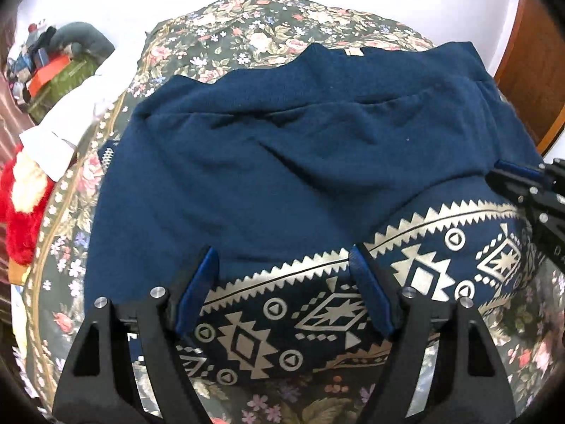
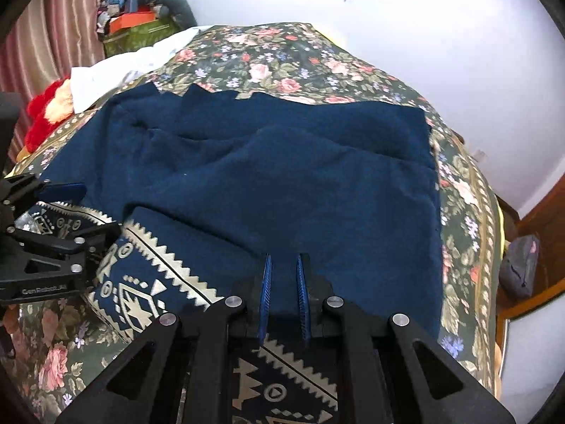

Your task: Fold large clothes

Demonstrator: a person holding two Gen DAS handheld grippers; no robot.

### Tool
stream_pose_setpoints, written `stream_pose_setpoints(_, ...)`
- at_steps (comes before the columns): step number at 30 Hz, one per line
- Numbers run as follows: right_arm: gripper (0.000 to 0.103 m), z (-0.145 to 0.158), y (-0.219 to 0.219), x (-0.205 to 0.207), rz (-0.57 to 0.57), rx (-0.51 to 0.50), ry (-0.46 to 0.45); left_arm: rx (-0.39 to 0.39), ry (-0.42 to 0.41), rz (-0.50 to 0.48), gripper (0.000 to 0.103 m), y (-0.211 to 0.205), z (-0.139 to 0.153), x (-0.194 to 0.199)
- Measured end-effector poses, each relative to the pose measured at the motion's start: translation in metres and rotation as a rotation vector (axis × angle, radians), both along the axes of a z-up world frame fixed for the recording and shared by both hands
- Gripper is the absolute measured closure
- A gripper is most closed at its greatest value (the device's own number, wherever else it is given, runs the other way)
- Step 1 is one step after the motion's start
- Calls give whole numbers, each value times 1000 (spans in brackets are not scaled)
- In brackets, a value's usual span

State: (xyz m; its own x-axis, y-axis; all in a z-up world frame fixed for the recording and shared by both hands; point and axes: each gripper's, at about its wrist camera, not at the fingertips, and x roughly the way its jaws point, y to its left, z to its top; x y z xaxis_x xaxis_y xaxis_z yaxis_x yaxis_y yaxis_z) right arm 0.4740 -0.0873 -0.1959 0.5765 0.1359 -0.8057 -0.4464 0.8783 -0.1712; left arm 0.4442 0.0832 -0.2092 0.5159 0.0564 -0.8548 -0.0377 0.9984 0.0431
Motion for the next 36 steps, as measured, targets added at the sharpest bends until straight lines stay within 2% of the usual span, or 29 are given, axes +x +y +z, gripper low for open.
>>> stream_pose_setpoints(4,93,-3,-7,-3,-54,-74,-20,38,-2,-3,26,4,3,-9)
stream_pose_setpoints(8,93,-12,-25,0,-85,-91,29,37,-16,22,26,13,9,-25)
stream_pose_setpoints(13,93,-17,-43,2,-119,-113,44,-8,-44,101,26,41,21,-56)
stream_pose_setpoints(16,93,-22,-42,-4,-103,-145,11,-99,-36,175,26,66,21,-74)
stream_pose_setpoints(20,93,-28,-32,-18,-90,-238,-59,-346,21,304,26,105,6,-103)
stream_pose_setpoints(23,93,-28,-31,-22,-97,-261,-59,-466,42,362,26,118,-7,-116)
stream_pose_setpoints(26,93,-22,-39,-23,-116,-218,-21,-596,55,398,26,124,-19,-119)
stream_pose_setpoints(28,93,-13,-49,-22,-132,-155,28,-678,54,410,26,124,-25,-116)
stream_pose_setpoints(30,93,-3,-56,-25,-132,-106,59,-721,49,406,26,122,-28,-109)
stream_pose_setpoints(36,93,23,-69,-33,-94,-8,65,-837,49,434,26,118,-50,-73)
